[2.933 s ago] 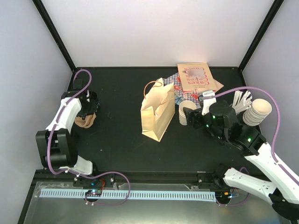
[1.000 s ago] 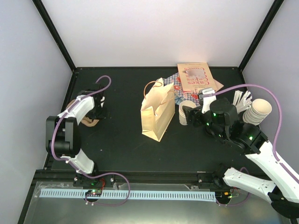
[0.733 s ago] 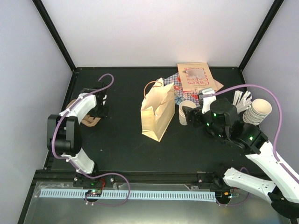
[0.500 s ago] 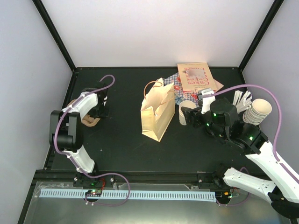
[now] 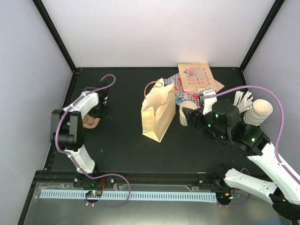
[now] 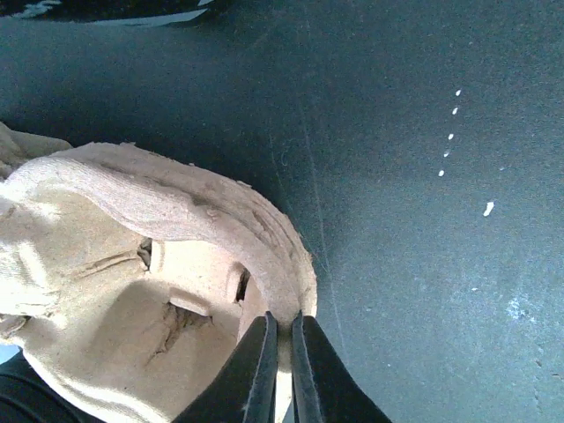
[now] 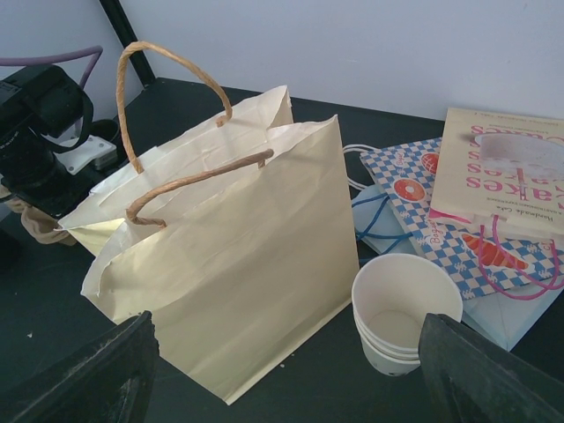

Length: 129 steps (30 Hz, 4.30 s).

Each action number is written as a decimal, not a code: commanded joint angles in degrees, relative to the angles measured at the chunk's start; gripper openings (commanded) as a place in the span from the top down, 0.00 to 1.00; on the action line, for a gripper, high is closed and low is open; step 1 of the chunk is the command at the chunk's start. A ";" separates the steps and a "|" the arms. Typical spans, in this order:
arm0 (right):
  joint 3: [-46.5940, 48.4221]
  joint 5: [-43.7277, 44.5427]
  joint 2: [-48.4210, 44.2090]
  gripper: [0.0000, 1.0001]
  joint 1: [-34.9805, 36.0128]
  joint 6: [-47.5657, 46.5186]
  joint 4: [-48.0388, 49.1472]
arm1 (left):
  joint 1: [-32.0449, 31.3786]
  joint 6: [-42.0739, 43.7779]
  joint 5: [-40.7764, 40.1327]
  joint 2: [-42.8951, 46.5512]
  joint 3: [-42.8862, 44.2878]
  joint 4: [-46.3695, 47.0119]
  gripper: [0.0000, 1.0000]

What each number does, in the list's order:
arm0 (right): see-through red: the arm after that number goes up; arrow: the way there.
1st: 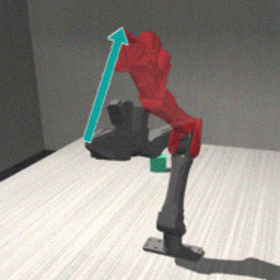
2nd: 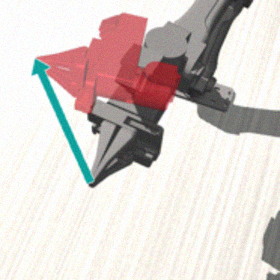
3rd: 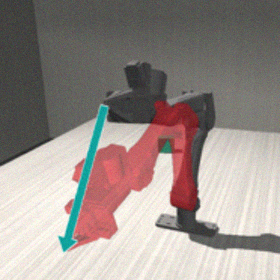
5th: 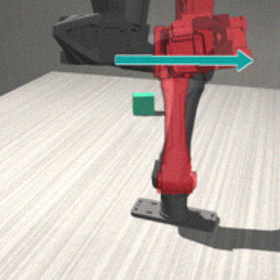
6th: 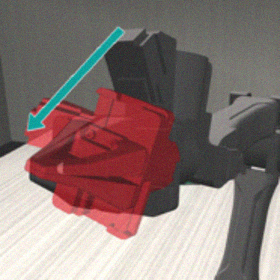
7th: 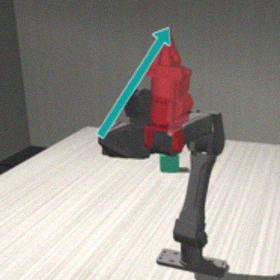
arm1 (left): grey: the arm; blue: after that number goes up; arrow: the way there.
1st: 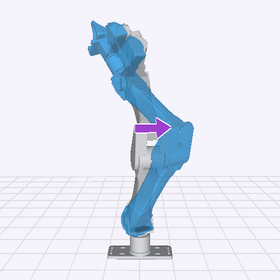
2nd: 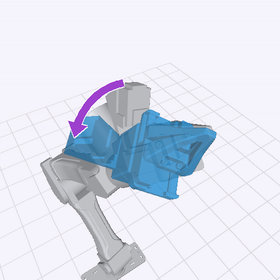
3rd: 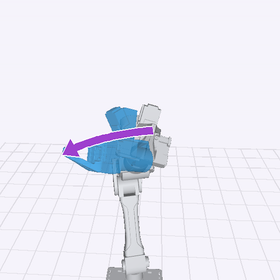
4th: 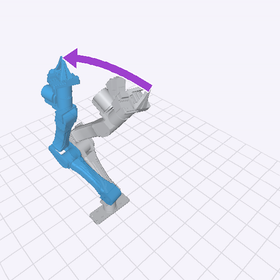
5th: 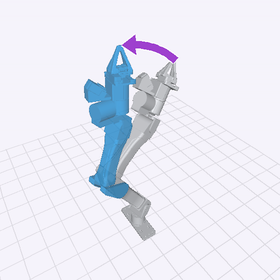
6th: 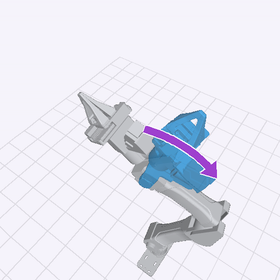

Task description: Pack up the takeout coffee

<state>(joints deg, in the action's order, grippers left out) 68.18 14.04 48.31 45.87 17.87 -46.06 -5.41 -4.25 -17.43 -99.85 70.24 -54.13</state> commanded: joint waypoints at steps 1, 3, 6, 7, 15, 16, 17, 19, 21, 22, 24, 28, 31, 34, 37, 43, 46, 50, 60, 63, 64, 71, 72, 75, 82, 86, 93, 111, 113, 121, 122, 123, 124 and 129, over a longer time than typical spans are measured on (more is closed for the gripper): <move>0.19 -0.28 -0.07 0.17 -0.17 -0.71 0.47 | -0.52 -0.63 -1.94 1.44 1.39 -1.79 0.98; 0.28 -0.38 0.12 0.17 -0.17 -0.66 0.46 | -1.02 -0.95 -2.90 2.55 1.31 -2.22 0.98; 0.21 -0.49 0.27 0.17 -0.17 -0.64 0.60 | -1.76 -1.72 -4.83 3.53 1.71 -3.61 0.98; 0.20 -0.59 0.29 0.17 -0.21 -0.56 0.54 | -1.98 -1.97 -5.38 3.67 2.00 -4.27 0.98; 0.37 -0.84 0.55 0.17 -0.18 -0.41 0.54 | -3.98 -4.49 -6.33 4.11 4.92 -8.80 0.98; 0.44 -0.90 0.63 0.17 -0.17 -0.44 0.54 | -4.25 -4.80 -6.35 4.13 5.17 -9.28 0.98; 0.50 -1.01 0.64 0.17 -0.17 -0.46 0.54 | -4.40 -5.13 -6.57 4.18 5.29 -9.66 0.99; 0.55 -1.28 0.64 0.17 -0.21 -0.30 0.56 | -4.60 -5.55 -7.05 4.75 5.27 -10.04 0.98; 0.63 -1.38 0.64 0.17 -0.18 -0.38 0.49 | -4.64 -6.23 -8.49 5.35 5.42 -10.85 0.99; 0.63 -1.45 0.60 0.17 -0.17 -0.38 0.49 | -4.61 -6.87 -9.85 5.63 5.56 -11.56 0.98; 0.55 -1.48 0.55 0.17 -0.17 -0.45 0.45 | -4.72 -8.51 -13.50 6.16 6.26 -13.32 0.99; 0.63 -1.83 0.63 0.17 -0.21 -0.47 0.49 | -4.95 -11.41 -19.58 7.43 8.23 -16.68 0.98; 0.68 -2.02 0.72 0.17 -0.18 -0.47 0.62 | -5.29 -11.92 -21.04 8.60 9.92 -18.16 0.99; 1.02 -2.23 0.95 0.17 -0.17 -0.46 0.51 | -5.70 -11.62 -20.23 9.21 11.43 -19.16 0.98; 1.23 -2.18 0.99 0.17 -0.21 -0.40 0.45 | -6.53 -12.45 -21.97 9.09 13.86 -21.78 0.98; 1.25 -2.53 1.24 0.17 -0.18 -0.22 0.45 | -7.73 -12.08 -22.59 8.80 15.31 -23.48 0.98; 1.33 -2.80 1.29 0.16 -0.17 -0.13 0.45 | -8.86 -13.25 -24.68 7.56 14.68 -24.38 0.98; 1.42 -2.84 1.26 0.17 -0.20 -0.05 0.36 | -12.07 -19.09 -34.59 2.88 15.03 -30.72 0.98; 1.47 -2.88 1.61 0.17 -0.18 0.50 0.10 | -22.50 -28.40 -37.93 -4.70 13.36 -34.82 0.97; 1.43 -2.75 1.52 0.16 -0.19 0.64 -0.06 | -25.80 -31.08 -37.74 -7.97 12.06 -34.79 0.97; 1.43 -2.72 1.52 0.17 -0.23 0.72 -0.12 | -26.77 -31.86 -37.62 -9.10 11.64 -34.76 0.96; 1.65 -2.49 1.43 0.16 -0.17 0.85 -0.76 | -31.01 -35.32 -39.01 -12.80 12.02 -34.73 0.91; 1.62 -2.48 1.37 0.16 -0.16 0.85 -0.83 | -31.08 -35.10 -39.00 -13.27 12.25 -34.74 0.91; 1.52 -2.52 1.35 0.16 -0.17 1.15 -0.79 | -31.39 -35.05 -39.08 -14.30 12.12 -34.80 0.91; 1.42 -2.70 1.65 0.16 -0.19 1.48 -0.61 | -34.49 -37.75 -40.03 -15.63 11.23 -34.69 0.90; 1.73 -2.64 2.03 0.16 -0.17 1.29 -0.52 | -36.12 -38.20 -41.03 -16.86 10.99 -34.77 0.68; 2.04 -2.82 2.46 0.16 -0.17 1.47 -0.45 | -36.68 -37.02 -38.45 -14.28 10.35 -33.74 0.52; 2.17 -3.37 2.93 0.16 -0.16 2.17 -0.68 | -18.69 -13.80 -9.03 8.78 -2.39 -5.99 0.44; 2.22 -3.24 2.90 0.16 -0.19 2.01 -0.69 | -14.41 -12.08 -5.12 11.16 -4.28 -3.59 0.40; 3.90 -3.51 3.48 0.16 -0.18 1.36 -1.17 | -3.75 -6.86 3.03 14.49 -3.53 -0.78 0.24; 4.15 -3.57 3.60 0.16 -0.17 1.23 -1.36 | -2.37 -6.52 3.93 14.06 -3.34 -0.57 0.23; 4.35 -3.52 3.64 0.16 -0.16 1.14 -1.50 | -1.02 -6.10 5.37 13.48 -3.27 -0.25 0.20; 4.47 -3.44 3.71 0.16 -0.23 1.09 -1.63 | 0.32 -5.51 7.20 13.01 -3.22 0.20 0.19; 4.33 -3.48 3.63 0.16 -0.24 0.94 -1.82 | 4.74 -3.48 11.16 9.39 -1.39 0.58 0.16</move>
<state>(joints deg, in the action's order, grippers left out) 71.40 11.16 51.86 45.87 19.42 -47.00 -3.33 -10.79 -11.55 -87.77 65.65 -55.11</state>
